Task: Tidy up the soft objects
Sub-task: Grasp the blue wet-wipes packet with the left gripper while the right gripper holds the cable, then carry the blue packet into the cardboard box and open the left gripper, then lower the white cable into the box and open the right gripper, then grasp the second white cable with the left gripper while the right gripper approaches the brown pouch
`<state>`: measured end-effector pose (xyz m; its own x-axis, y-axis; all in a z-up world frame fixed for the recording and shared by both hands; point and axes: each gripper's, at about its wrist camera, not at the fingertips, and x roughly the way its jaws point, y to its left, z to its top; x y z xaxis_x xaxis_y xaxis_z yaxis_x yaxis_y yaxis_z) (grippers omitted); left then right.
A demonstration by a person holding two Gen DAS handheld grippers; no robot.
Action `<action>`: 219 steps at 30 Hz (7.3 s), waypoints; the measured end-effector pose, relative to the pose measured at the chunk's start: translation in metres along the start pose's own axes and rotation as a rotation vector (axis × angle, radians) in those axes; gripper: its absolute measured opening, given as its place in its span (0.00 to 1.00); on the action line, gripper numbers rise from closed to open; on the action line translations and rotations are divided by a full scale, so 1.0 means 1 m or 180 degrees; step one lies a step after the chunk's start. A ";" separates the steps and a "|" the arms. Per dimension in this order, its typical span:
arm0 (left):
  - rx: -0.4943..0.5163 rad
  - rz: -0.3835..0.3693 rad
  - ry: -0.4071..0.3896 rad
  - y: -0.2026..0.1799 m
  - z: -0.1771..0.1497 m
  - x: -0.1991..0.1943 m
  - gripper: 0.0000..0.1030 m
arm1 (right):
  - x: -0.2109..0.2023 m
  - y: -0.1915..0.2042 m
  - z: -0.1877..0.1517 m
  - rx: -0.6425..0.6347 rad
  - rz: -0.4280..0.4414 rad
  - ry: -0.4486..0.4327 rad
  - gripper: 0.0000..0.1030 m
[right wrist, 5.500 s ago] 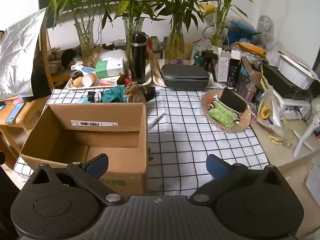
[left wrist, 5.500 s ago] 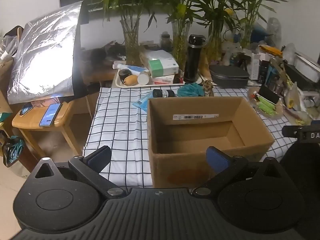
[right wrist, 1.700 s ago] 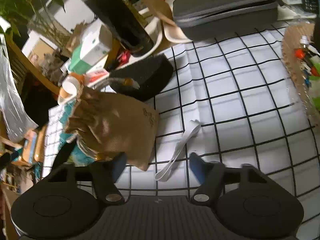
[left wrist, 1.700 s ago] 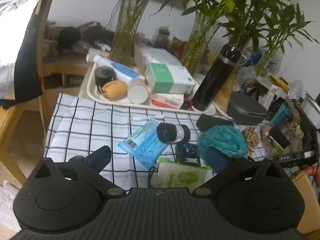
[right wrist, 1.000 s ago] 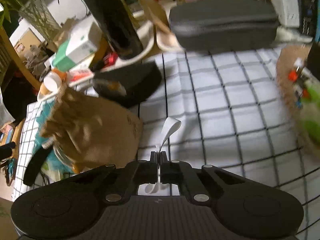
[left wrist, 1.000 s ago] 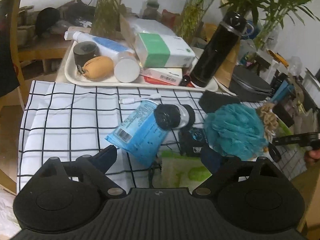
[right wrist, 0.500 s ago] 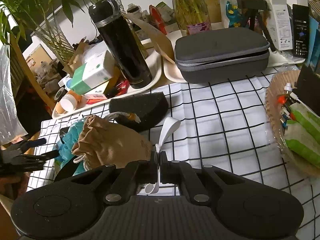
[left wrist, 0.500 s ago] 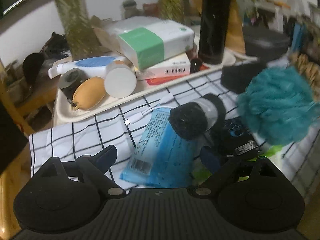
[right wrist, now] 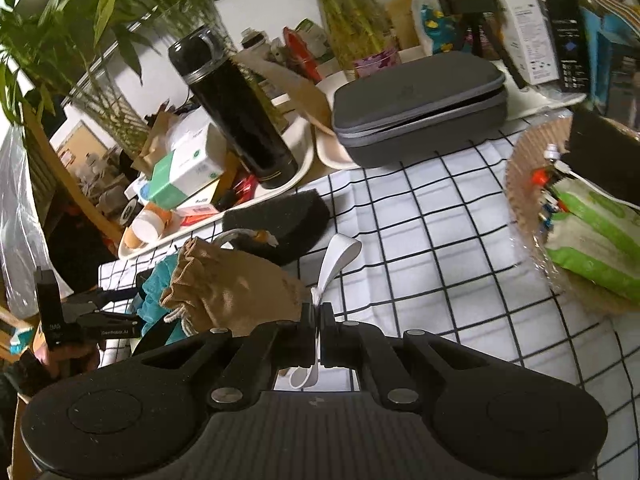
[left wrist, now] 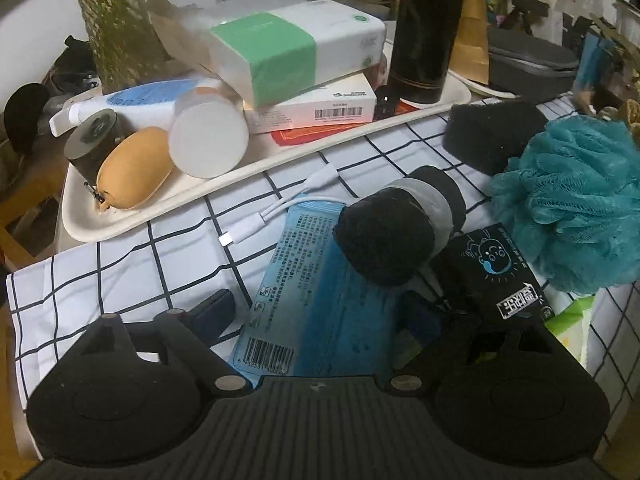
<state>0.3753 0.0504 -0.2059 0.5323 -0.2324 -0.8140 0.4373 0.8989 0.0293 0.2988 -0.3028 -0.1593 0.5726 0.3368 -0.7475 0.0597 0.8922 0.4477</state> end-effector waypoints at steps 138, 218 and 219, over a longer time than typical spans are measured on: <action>-0.0600 0.0402 -0.0828 -0.137 -0.102 -0.305 0.83 | -0.152 0.159 -0.101 -0.1657 0.0325 0.0292 1.00; -0.0352 0.0655 -0.0530 0.028 -0.019 -0.043 0.57 | -0.025 0.055 0.019 -0.1107 -0.0173 -0.0286 1.00; -0.0350 0.0641 -0.0500 0.029 -0.018 -0.037 0.55 | -0.023 0.054 0.019 -0.1075 -0.0157 -0.0284 1.00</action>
<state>0.3551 0.0922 -0.1850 0.7102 -0.0921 -0.6980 0.2346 0.9657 0.1113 0.3043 -0.2680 -0.1080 0.6458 0.2764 -0.7117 -0.1761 0.9610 0.2134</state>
